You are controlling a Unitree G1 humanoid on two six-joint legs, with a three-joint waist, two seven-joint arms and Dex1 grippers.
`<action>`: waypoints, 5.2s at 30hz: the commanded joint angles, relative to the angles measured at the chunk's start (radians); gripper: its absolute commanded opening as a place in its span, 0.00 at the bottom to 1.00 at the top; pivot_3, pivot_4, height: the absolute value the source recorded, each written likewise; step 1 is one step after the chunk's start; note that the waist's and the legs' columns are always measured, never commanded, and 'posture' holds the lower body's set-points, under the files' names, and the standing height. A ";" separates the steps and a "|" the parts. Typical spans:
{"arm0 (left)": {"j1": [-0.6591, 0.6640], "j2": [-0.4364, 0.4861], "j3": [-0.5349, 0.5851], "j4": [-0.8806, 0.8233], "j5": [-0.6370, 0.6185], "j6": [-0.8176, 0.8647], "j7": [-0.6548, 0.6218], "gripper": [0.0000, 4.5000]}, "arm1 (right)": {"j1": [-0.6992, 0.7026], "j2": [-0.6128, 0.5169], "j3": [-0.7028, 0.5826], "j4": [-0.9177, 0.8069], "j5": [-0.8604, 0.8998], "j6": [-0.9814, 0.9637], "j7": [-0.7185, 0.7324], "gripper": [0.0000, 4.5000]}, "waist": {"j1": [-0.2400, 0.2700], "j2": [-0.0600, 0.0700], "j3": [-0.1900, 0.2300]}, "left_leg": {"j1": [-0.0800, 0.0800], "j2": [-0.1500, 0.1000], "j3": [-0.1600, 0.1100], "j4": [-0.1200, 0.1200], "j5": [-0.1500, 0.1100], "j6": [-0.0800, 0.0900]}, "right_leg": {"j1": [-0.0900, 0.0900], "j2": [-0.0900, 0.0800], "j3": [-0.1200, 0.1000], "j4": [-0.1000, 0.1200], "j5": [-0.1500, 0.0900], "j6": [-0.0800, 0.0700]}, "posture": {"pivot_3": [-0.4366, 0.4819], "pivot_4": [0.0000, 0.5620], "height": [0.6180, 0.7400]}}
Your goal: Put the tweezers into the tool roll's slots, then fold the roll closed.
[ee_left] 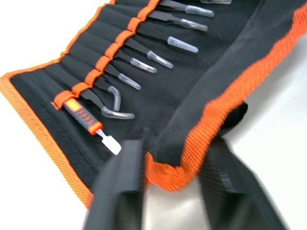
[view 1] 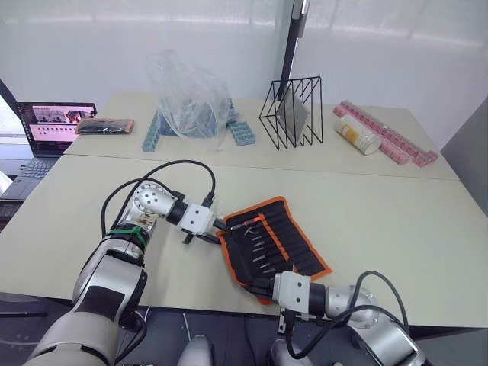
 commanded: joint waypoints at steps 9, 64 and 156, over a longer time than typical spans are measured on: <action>0.152 0.112 0.034 -0.172 -0.078 0.030 -0.004 0.01 | -0.071 -0.019 -0.054 0.052 -0.067 0.003 -0.039 0.00 | -0.005 0.000 0.000 | 0.001 0.000 0.000 0.001 0.000 0.000 | 0.000 0.000 0.000 0.002 0.000 0.000 | 0.48 0.27 0.74; 0.650 0.245 0.187 -1.171 -0.235 1.325 0.523 0.01 | -0.411 -0.036 -0.102 0.406 0.008 0.102 0.107 0.00 | -0.022 0.007 0.005 | 0.006 0.000 0.001 0.001 0.000 0.000 | 0.001 -0.001 0.001 0.009 0.000 0.000 | 0.48 0.27 0.74; 0.632 0.062 0.162 -0.981 -0.130 1.069 0.564 0.00 | -0.384 0.227 0.062 0.277 -0.071 0.372 -0.087 0.00 | -0.003 0.007 0.005 | 0.006 0.000 0.001 0.000 0.000 0.000 | 0.001 0.000 0.001 0.008 0.000 0.000 | 0.48 0.27 0.74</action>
